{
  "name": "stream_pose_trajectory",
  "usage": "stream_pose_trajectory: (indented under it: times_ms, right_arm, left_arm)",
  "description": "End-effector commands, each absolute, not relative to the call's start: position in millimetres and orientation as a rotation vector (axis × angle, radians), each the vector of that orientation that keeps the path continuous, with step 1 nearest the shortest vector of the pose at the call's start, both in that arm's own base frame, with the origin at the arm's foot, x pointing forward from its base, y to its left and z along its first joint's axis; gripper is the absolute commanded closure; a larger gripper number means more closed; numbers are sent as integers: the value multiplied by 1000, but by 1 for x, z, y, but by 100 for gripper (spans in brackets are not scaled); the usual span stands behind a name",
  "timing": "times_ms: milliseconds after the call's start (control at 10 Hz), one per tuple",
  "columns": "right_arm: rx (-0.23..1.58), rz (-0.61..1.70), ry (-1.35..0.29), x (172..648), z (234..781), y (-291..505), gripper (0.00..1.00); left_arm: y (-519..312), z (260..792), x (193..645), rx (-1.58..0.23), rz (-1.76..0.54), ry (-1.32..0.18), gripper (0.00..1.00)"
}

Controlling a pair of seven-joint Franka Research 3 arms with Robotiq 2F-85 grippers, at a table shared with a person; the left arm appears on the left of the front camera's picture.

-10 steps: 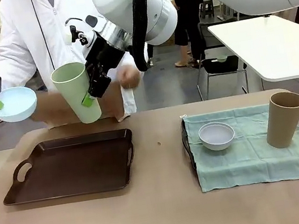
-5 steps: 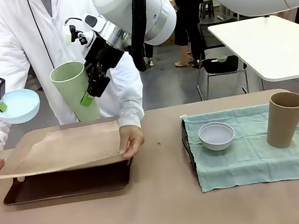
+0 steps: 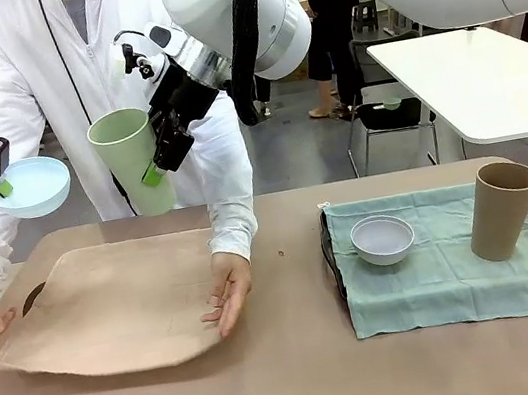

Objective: Set up a tray with a mat and arrange the tableware.
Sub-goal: Place the Picnic Bowl and Reusable plastic cup back onto the Handle tray in front of the human's position.

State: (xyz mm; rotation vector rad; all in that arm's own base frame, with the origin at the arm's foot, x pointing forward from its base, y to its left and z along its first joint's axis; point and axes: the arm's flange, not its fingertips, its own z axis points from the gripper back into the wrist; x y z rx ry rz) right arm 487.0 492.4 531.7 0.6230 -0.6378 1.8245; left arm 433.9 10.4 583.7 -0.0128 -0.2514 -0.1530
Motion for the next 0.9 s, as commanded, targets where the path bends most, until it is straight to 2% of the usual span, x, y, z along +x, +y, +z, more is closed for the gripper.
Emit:
stream_pose_trajectory:
  times_ms: [0,800]
  right_arm:
    - [633,1828,-648,486,532,493,76]
    - [633,1828,-648,486,532,493,76]
  left_arm:
    - [11,584,434,-20,-164,-266,100]
    - [11,584,434,-20,-164,-266,100]
